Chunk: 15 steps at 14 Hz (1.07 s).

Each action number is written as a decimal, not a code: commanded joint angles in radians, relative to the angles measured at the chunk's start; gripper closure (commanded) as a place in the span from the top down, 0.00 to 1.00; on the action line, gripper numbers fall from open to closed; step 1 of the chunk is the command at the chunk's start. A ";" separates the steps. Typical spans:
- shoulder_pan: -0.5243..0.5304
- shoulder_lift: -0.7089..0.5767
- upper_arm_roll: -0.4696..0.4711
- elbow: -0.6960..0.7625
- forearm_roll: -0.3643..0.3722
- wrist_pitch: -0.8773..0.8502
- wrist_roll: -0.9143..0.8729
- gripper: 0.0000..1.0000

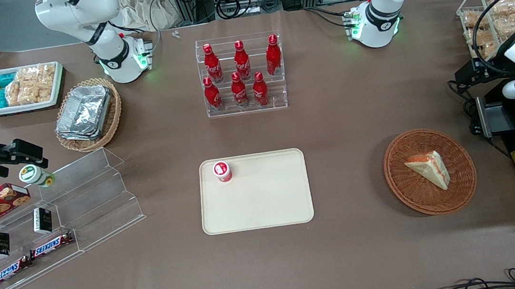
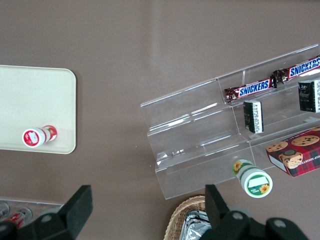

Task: Place sandwich from basket to tray
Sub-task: 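Move the left gripper over the sandwich in the wicker basket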

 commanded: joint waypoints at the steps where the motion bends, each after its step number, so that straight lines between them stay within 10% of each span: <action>1: -0.005 0.013 0.010 0.032 0.012 -0.038 0.014 1.00; 7: 0.009 0.113 0.016 0.009 0.018 0.045 -0.115 1.00; 15: 0.011 0.343 0.028 -0.234 0.018 0.492 -0.735 1.00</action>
